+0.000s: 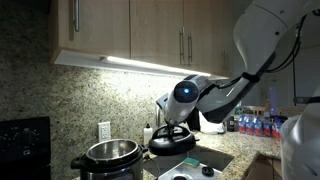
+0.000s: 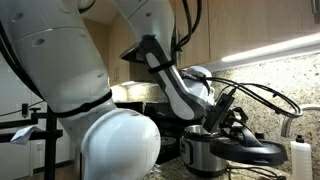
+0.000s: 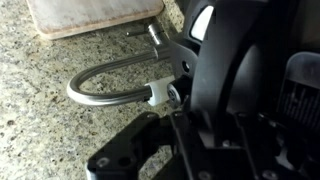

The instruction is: Close the lid

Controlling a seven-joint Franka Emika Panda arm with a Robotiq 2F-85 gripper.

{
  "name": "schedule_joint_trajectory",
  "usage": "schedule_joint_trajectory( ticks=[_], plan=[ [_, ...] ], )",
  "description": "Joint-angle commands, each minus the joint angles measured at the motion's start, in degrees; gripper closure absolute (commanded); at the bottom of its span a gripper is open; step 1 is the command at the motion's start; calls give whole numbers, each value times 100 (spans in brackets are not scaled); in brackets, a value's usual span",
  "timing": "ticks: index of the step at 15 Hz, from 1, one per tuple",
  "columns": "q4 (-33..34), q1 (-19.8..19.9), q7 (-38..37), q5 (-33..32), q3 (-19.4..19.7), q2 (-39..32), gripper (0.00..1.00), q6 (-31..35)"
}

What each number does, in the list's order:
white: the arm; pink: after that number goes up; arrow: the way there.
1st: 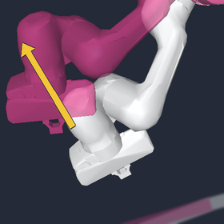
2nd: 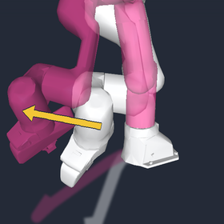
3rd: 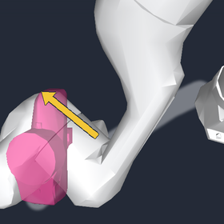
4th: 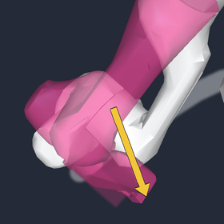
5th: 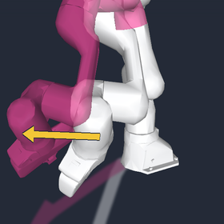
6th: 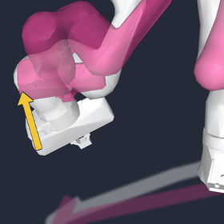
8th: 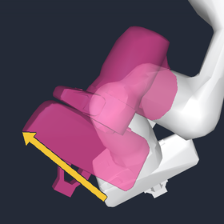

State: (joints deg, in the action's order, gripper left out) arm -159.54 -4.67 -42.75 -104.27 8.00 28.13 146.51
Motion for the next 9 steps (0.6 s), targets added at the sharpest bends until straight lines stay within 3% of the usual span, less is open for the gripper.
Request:
schedule_joint_trajectory(
  ticks=[1,9],
  plan=[
    [-3,216,174,132,212,257,98,11],
    [2,570,237,113,514,355,98,-12]
  ],
)
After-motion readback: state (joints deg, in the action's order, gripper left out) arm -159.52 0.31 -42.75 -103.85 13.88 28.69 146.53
